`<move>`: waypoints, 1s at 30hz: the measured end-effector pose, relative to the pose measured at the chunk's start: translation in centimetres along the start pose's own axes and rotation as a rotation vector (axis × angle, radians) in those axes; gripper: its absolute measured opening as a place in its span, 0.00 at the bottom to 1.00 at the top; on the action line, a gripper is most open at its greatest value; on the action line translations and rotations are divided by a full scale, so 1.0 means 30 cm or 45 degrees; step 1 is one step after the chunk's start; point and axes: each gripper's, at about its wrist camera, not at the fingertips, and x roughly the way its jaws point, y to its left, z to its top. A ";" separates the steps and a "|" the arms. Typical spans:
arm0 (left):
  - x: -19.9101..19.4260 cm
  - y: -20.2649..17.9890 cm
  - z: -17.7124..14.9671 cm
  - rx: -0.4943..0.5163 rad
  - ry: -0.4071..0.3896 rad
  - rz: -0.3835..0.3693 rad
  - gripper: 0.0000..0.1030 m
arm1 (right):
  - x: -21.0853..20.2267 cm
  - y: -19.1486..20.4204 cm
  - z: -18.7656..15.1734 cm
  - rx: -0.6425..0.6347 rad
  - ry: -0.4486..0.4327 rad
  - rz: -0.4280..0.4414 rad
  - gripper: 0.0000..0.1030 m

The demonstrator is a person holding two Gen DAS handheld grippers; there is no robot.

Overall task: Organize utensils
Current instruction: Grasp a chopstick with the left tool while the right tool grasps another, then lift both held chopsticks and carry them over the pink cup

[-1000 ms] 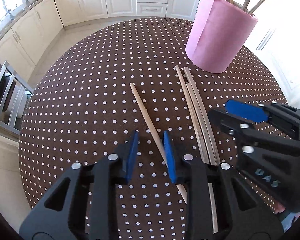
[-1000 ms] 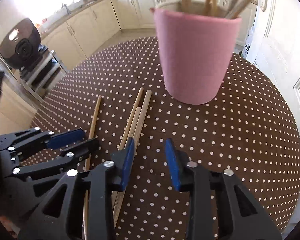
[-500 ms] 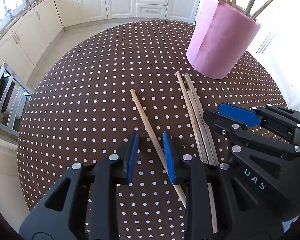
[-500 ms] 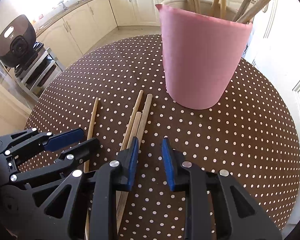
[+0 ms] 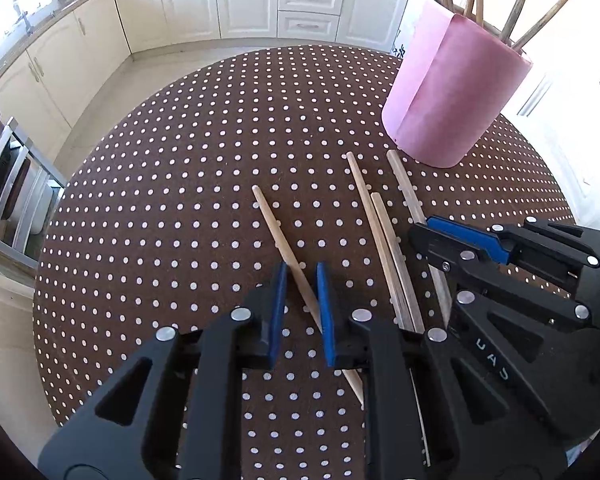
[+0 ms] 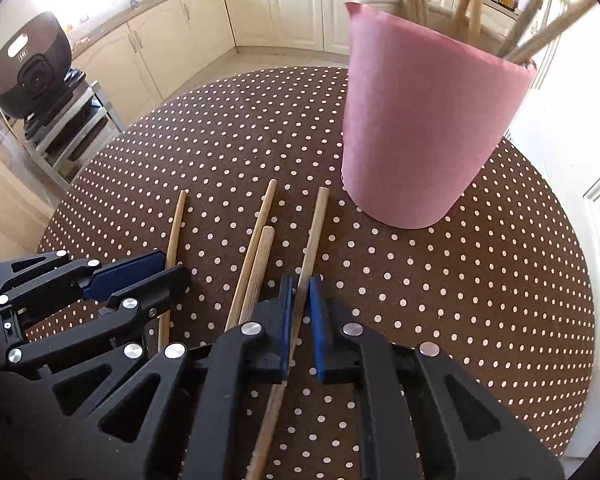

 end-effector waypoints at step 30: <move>-0.671 -0.218 -0.136 0.094 -0.467 -0.095 0.05 | -0.648 -0.096 -0.197 -0.020 -0.482 0.239 0.04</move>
